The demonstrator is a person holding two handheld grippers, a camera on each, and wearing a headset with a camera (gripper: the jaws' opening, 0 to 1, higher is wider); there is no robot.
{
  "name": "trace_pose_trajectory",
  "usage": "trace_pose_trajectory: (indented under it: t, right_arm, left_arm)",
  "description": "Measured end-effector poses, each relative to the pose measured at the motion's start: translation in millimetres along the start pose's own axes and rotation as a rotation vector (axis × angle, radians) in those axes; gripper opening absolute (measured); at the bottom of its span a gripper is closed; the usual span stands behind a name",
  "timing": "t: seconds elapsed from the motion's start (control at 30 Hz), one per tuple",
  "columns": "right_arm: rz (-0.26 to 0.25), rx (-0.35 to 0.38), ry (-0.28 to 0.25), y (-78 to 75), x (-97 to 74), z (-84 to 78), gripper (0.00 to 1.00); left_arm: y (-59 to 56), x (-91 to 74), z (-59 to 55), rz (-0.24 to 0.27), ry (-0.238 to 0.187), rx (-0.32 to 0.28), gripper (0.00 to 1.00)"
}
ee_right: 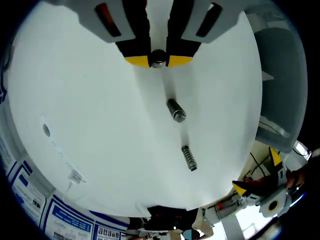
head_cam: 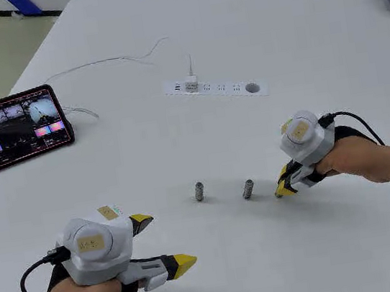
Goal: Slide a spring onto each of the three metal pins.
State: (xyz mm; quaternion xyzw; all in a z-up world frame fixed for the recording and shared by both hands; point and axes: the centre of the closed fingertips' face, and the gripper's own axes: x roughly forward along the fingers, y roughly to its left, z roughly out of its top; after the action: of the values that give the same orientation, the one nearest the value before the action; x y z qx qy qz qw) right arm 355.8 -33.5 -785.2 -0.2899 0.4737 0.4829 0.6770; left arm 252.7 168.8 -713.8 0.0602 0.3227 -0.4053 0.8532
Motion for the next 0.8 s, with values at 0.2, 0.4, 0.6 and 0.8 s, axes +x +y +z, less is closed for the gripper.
trace_pose_trajectory:
  t: [0.2,0.4,0.6,0.8]
  right_arm:
    - [-0.001,0.006,0.002,1.1,4.0,-2.6,0.16]
    - [0.002,0.015,0.003,3.2,5.2,-5.3,0.21]
    - [-0.015,0.046,-0.016,0.3,0.6,-6.4,0.3]
    - [-0.017,0.104,-0.048,3.0,-5.3,-8.4,0.45]
  left_arm:
    - [1.2,-0.3,2.3,0.003,-0.002,0.0,0.68]
    - [3.4,-1.4,5.9,0.011,-0.007,0.0,0.69]
    - [4.4,-2.1,7.9,0.015,-0.008,-0.003,0.72]
    - [5.6,-3.5,10.5,0.022,-0.019,-0.01,0.74]
